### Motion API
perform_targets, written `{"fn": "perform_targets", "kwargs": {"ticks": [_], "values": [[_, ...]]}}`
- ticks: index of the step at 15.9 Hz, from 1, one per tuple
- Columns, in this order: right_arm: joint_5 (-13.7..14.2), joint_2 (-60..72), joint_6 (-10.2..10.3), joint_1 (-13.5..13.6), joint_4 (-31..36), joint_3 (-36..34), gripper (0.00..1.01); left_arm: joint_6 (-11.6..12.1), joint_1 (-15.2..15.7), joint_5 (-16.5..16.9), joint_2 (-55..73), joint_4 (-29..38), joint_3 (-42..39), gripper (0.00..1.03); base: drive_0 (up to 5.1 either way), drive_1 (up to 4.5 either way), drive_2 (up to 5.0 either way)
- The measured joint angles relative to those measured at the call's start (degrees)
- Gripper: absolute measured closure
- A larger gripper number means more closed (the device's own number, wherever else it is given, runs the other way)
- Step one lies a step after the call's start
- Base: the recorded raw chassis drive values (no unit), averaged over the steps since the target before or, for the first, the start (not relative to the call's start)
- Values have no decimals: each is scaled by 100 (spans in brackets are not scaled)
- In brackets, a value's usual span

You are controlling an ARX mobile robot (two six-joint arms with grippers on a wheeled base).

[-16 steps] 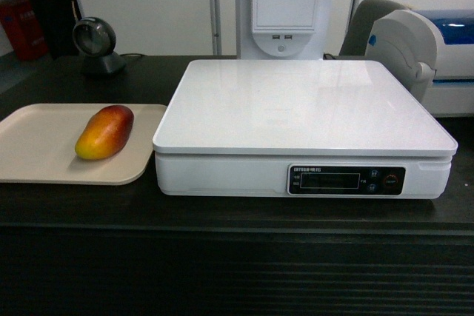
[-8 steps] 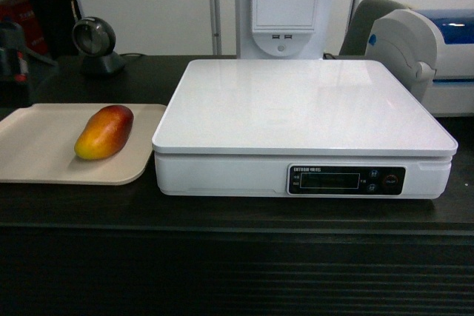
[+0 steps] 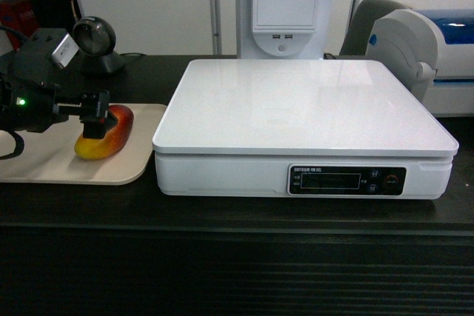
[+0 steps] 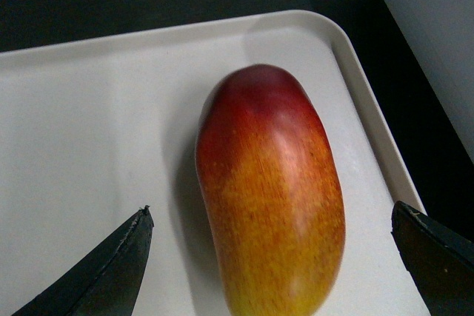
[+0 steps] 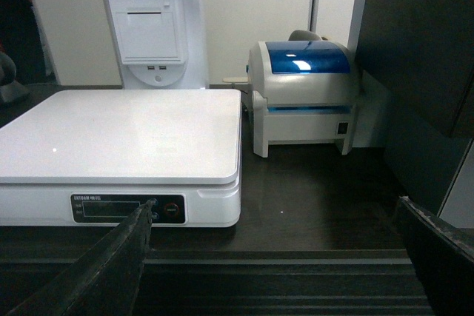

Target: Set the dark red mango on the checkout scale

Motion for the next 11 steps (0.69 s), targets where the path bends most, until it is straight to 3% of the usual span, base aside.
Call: {"fn": "perform_targets", "kwargs": {"ticks": [4,8,11], "values": [[0,0,0,0,0,0,3,-26,55,151,671,-732,1049,5,0,0,0],[0,0,0,0,0,0,3,-107,94,247,1032,-1567,1572,5,0,0,0],[0,0,0,0,0,0,3,-98,98,350,1132,-1558,1574,5,0,0,0]]}}
